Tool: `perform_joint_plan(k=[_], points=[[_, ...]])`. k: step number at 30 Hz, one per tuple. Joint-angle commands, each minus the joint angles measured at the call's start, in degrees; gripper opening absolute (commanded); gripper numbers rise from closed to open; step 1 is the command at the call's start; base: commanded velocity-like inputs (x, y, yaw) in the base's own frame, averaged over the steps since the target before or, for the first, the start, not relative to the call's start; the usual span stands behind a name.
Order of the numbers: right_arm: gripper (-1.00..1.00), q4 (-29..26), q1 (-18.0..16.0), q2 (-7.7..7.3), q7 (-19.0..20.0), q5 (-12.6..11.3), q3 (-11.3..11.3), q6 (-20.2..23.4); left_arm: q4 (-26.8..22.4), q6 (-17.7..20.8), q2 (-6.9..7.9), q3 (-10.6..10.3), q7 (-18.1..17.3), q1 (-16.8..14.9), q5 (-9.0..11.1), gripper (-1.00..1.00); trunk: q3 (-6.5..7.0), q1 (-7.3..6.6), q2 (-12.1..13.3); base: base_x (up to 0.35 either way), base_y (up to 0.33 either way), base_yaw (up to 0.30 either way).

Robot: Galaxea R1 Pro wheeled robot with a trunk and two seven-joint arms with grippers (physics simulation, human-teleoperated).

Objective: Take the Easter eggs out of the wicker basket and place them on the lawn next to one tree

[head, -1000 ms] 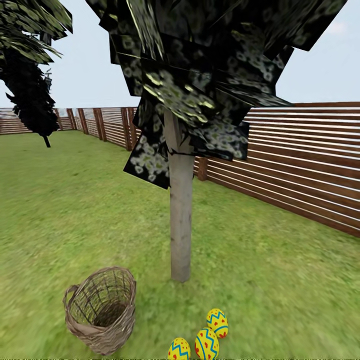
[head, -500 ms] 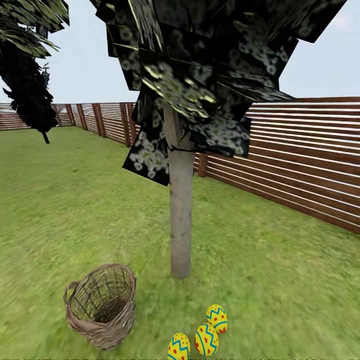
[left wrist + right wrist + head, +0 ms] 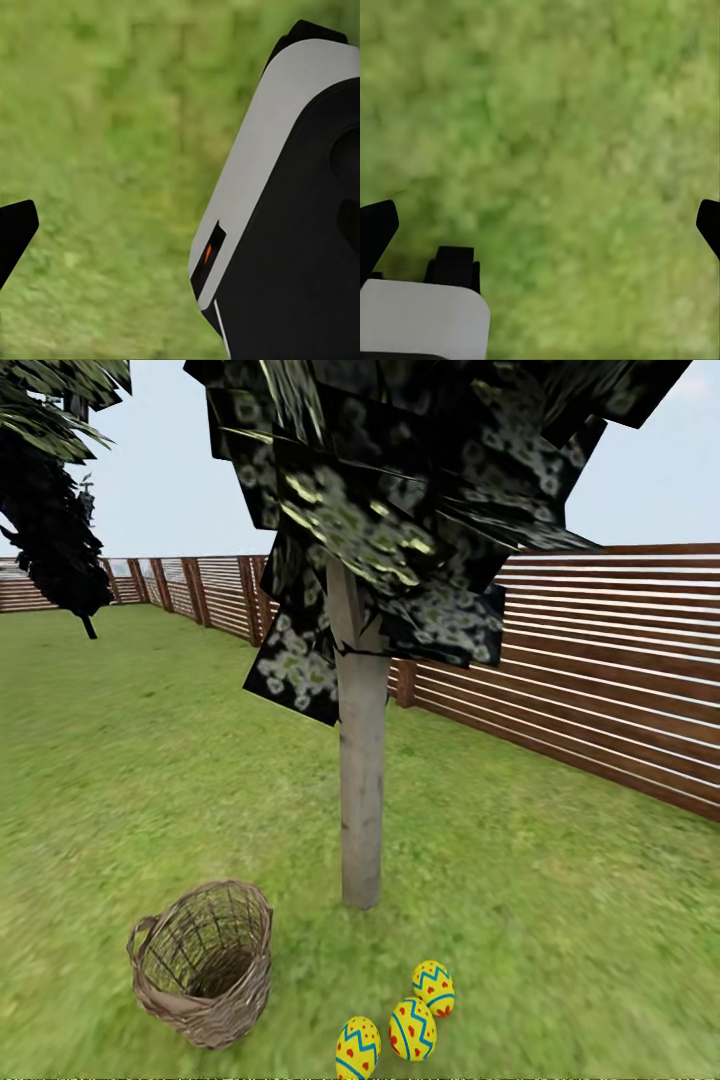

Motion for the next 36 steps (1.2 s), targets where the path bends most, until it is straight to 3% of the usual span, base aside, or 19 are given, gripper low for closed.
perform_joint_plan(k=[1,36], points=[[1.00,0.2,-0.1,0.03,0.0,-0.6,0.5,-0.4,-0.1,0.4,0.00,0.2,0.1,0.0,0.3,1.00,-0.15,0.00,0.0,0.000,0.000,0.000],[1.00,0.2,-0.1,0.05,0.0,-0.6,0.5,-0.3,-0.1,0.4,0.00,0.2,0.2,0.0,0.3,1.00,-3.34,0.00,0.0,0.000,0.000,0.000]])
